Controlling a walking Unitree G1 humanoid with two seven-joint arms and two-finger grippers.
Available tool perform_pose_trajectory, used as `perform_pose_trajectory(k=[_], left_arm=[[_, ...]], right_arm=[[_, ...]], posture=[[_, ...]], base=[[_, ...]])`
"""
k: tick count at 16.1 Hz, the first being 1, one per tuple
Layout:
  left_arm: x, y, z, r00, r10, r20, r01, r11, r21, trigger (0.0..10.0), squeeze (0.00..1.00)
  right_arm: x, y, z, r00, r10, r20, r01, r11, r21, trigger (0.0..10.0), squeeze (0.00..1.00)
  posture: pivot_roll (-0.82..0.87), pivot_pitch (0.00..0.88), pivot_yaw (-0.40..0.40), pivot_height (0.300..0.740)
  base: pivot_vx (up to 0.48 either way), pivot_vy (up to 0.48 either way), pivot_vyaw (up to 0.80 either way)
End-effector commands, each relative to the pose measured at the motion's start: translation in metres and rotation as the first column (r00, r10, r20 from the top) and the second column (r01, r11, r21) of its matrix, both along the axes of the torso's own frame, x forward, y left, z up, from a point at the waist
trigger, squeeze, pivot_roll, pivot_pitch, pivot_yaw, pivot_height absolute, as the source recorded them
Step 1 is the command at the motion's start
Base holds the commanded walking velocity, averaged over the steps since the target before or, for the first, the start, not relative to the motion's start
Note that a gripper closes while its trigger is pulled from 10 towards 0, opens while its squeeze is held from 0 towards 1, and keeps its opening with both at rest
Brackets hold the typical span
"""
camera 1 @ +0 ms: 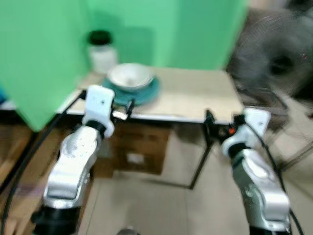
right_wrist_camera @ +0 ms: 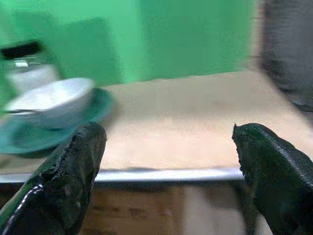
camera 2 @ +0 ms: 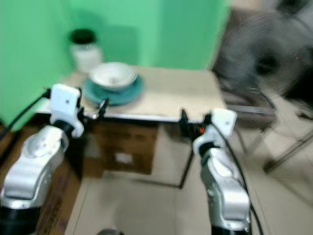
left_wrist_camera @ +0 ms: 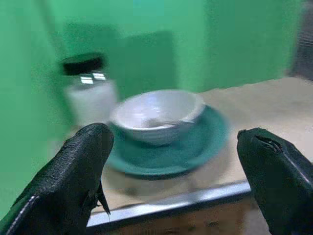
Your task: Setting the table
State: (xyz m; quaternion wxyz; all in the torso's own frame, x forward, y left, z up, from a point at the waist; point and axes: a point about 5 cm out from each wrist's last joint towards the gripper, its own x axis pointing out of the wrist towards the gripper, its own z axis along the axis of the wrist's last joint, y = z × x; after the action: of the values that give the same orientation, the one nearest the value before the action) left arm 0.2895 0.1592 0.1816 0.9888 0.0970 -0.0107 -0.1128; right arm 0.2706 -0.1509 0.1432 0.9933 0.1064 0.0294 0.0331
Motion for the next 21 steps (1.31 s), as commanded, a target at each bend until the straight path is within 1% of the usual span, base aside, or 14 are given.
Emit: perform_pose_trajectory(k=[1,3,4,5,9,12,14,15,16,17,21], left_arm=[[-0.001,-0.005,0.003,1.0,-0.02,0.007,0.02,1.0,-0.005,10.0,0.0],[-0.001,-0.004,0.003,1.0,-0.017,0.008,0.017,1.0,-0.005,10.0,0.0],[0.001,-0.005,0.003,1.0,-0.018,0.008,0.018,1.0,-0.003,10.0,0.0],[0.002,-0.005,0.004,1.0,-0.021,0.009,0.021,1.0,-0.002,10.0,0.0],[0.003,-0.007,0.004,0.999,-0.032,0.009,0.032,0.999,-0.001,10.0,0.0],[0.003,-0.007,0.003,0.999,-0.034,0.006,0.034,0.999,0.0,10.0,0.0],[0.002,-0.007,0.003,1.0,-0.03,0.006,0.03,1.0,0.002,10.0,0.0],[0.002,-0.007,0.003,1.0,-0.028,0.007,0.028,1.0,0.004,10.0,0.0],[0.001,-0.007,0.003,1.0,-0.027,0.007,0.027,1.0,0.004,10.0,0.0],[0.001,-0.007,0.003,1.0,-0.027,0.008,0.027,1.0,0.005,10.0,0.0],[0.0,-0.007,0.002,0.999,-0.034,0.006,0.034,0.999,0.007,10.0,0.0]], right_arm=[[0.002,-0.008,0.001,1.0,-0.026,0.002,0.026,1.0,-0.011,10.0,1.0],[0.003,-0.008,0.002,0.999,-0.035,0.005,0.035,0.999,-0.003,10.0,1.0],[0.004,-0.01,0.002,0.999,-0.046,0.005,0.046,0.999,0.003,10.0,0.43],[0.004,-0.011,0.001,0.999,-0.051,0.003,0.051,0.999,0.005,10.0,0.0],[0.004,-0.013,0.001,0.998,-0.068,-0.002,0.068,0.998,0.006,10.0,0.0],[0.005,-0.01,0.0,0.999,-0.049,-0.006,0.049,0.999,0.011,10.0,0.0],[0.007,-0.008,0.0,1.0,-0.02,-0.005,0.02,1.0,-0.001,10.0,0.0],[0.009,-0.006,0.002,1.0,0.019,0.005,-0.019,1.0,-0.019,10.0,0.0],[0.01,-0.003,0.003,0.998,0.056,0.016,-0.055,0.998,-0.039,10.0,0.0],[0.01,-0.002,0.004,0.998,0.067,0.017,-0.067,0.997,-0.035,10.0,0.0],[0.013,-0.003,0.004,0.998,0.06,0.02,-0.059,0.998,-0.034,10.0,0.0]], posture=[[0.12,0.0,-0.037,0.74],[0.12,0.0,-0.035,0.74],[0.12,0.0,-0.031,0.74],[0.11,0.0,-0.024,0.74],[0.11,0.0,-0.018,0.74],[0.11,0.0,-0.021,0.74],[0.12,0.0,-0.033,0.74],[0.12,0.0,-0.038,0.74],[0.12,0.0,-0.038,0.74],[0.12,0.0,-0.038,0.74],[0.13,0.0,-0.047,0.74]], base=[[0.315,0.0,0.8],[0.326,0.0,0.0],[0.341,0.0,0.0],[0.341,0.0,0.0],[0.341,0.0,0.0],[0.34,0.0,0.0],[0.341,0.0,0.0],[0.334,0.0,0.0],[0.337,0.0,0.8],[0.337,0.0,0.8],[0.331,0.0,0.8]])
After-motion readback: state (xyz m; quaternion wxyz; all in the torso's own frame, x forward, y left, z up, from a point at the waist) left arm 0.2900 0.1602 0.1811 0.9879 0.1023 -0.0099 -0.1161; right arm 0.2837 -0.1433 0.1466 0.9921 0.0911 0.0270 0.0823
